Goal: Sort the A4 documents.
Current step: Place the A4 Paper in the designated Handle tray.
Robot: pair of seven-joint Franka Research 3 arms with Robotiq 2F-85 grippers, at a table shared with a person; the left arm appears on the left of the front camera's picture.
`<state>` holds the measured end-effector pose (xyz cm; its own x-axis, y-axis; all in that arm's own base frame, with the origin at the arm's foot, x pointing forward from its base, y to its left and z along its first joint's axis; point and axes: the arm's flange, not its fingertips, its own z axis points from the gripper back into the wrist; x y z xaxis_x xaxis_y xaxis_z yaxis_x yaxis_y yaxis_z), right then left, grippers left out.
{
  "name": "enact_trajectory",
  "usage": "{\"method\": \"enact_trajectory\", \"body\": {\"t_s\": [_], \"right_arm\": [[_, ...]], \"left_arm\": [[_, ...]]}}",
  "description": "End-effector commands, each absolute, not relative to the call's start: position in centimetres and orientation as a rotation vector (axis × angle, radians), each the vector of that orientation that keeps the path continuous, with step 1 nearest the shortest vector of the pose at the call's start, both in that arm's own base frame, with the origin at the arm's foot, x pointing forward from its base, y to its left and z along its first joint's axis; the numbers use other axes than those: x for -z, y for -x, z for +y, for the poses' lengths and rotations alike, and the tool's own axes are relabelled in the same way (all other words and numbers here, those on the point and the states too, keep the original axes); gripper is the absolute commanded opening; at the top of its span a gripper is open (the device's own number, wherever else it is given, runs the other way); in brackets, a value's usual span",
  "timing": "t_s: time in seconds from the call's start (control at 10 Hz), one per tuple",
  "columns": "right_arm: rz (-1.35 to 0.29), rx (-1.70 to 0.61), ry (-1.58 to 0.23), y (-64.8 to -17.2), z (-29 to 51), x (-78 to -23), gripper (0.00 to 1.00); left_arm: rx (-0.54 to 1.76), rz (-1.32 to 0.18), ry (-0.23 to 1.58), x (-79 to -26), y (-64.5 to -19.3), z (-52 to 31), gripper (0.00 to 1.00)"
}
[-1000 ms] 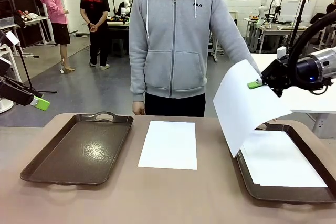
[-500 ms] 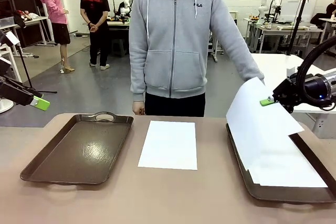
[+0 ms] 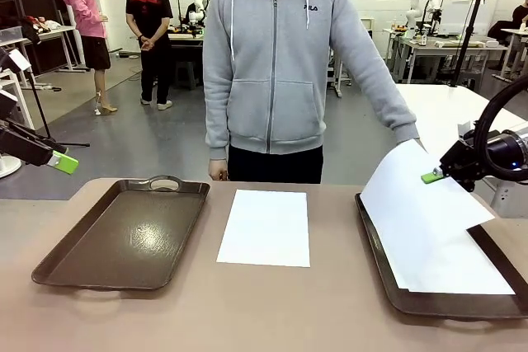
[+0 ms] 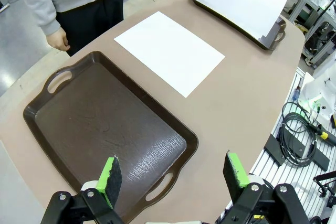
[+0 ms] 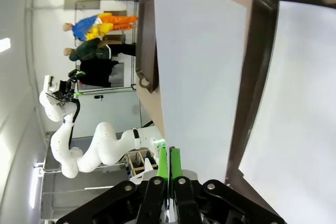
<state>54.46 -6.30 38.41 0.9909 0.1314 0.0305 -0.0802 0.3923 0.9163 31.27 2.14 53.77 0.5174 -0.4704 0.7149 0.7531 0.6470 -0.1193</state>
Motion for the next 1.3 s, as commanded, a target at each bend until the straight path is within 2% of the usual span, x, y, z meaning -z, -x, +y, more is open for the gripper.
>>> {"method": "enact_trajectory", "body": {"t_s": [0.0,0.8,1.0,1.2], "right_arm": [[0.079,-0.141,-1.175,-55.2,-7.1,-38.4,0.01],[-0.01,0.0,-1.331,-55.4,-7.0,-32.1,0.01],[0.018,0.006,-1.248,-54.8,-7.4,-31.5,0.01],[0.033,0.02,-1.077,-54.3,-8.1,-32.0,0.01]], "left_arm": [[0.786,-0.713,0.465,-53.6,-31.4,2.3,1.0],[0.786,-0.713,0.465,-53.6,-31.4,2.3,1.0],[0.786,-0.713,0.465,-53.6,-31.4,2.3,1.0],[0.786,-0.713,0.465,-53.6,-31.4,2.3,1.0]]}}
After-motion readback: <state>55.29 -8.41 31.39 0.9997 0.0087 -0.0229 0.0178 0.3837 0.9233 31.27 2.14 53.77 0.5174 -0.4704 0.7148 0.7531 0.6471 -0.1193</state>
